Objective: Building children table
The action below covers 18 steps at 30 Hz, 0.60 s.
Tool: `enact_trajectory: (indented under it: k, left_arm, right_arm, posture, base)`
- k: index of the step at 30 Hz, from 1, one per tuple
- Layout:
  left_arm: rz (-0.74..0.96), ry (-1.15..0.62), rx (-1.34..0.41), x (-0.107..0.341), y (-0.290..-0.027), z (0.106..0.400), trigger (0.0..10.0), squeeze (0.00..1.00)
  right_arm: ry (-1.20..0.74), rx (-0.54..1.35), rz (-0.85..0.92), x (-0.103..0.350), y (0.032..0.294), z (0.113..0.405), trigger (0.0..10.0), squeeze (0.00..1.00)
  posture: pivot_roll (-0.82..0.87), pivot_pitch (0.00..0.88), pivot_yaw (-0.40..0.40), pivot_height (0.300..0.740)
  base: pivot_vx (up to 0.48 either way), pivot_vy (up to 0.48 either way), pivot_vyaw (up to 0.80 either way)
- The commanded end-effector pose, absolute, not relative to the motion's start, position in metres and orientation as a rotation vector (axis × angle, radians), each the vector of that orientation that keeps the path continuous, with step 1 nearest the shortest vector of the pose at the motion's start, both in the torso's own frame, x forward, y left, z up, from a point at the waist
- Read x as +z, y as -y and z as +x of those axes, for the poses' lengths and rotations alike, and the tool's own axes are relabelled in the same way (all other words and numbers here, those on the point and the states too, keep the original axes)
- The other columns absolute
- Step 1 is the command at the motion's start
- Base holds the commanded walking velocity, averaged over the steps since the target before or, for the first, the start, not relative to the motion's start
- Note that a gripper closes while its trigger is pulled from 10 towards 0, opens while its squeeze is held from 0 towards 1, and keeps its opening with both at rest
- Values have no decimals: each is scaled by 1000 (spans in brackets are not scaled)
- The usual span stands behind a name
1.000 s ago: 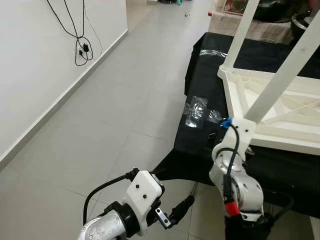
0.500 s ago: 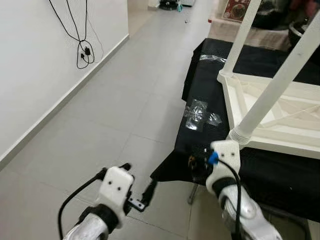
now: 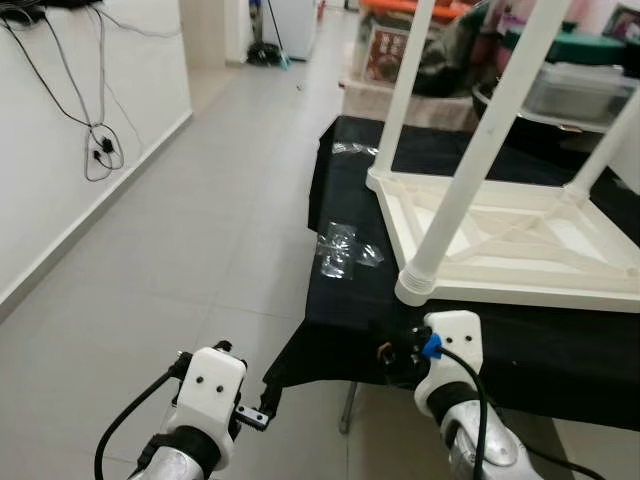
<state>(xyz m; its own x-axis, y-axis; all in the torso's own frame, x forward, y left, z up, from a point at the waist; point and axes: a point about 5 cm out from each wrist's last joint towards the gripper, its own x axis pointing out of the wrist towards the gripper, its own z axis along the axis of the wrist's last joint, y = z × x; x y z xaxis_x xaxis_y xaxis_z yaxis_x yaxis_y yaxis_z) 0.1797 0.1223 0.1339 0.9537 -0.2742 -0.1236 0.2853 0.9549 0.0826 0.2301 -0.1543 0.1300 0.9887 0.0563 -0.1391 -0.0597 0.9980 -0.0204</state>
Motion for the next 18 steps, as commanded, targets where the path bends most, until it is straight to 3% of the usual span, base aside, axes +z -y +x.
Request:
enact_trajectory:
  k: [1, 10, 18]
  left_arm:
    - [104, -129, -273, 129, -121, 180, 10000, 0]
    - [93, -137, -271, 129, -122, 180, 10000, 0]
    - [70, -153, -234, 127, -126, 181, 10000, 0]
  right_arm:
    - [-152, -25, -29, 126, 173, 234, 10000, 0]
    - [-135, -146, -80, 130, 193, 244, 10000, 0]
    - [-117, -163, -26, 132, 200, 256, 10000, 0]
  posture:
    - [120, 31, -97, 740]
    - [124, 41, -93, 740]
    - [128, 55, -92, 740]
  base:
    - [0, -420, 0]
    - [202, -404, 0]
    - [0, 0, 0]
